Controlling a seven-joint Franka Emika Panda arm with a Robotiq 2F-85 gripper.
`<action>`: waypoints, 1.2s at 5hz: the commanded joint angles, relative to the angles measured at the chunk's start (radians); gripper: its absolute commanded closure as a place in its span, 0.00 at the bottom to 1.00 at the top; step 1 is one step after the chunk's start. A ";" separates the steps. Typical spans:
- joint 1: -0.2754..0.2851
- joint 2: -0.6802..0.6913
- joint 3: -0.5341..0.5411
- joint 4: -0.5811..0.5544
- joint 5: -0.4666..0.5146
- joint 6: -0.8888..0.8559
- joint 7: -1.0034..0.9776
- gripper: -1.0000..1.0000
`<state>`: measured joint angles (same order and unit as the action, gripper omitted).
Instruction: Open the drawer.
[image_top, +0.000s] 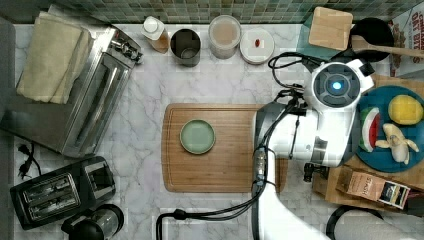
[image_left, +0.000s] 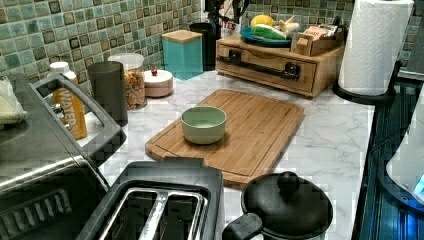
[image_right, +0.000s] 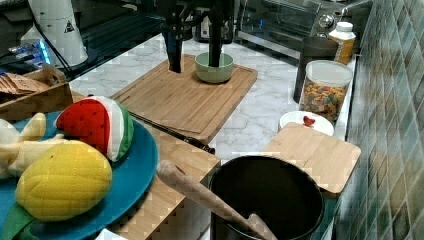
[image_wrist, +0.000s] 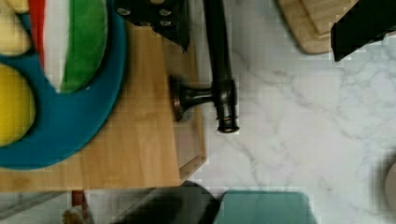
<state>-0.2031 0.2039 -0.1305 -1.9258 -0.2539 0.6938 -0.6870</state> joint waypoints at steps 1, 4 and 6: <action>-0.044 0.015 -0.022 -0.095 0.013 0.050 -0.077 0.00; -0.049 -0.039 -0.009 -0.214 0.003 0.077 -0.011 0.00; -0.046 -0.001 -0.036 -0.270 -0.049 0.200 0.013 0.00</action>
<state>-0.2566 0.2095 -0.1580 -2.2090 -0.2629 0.8677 -0.6919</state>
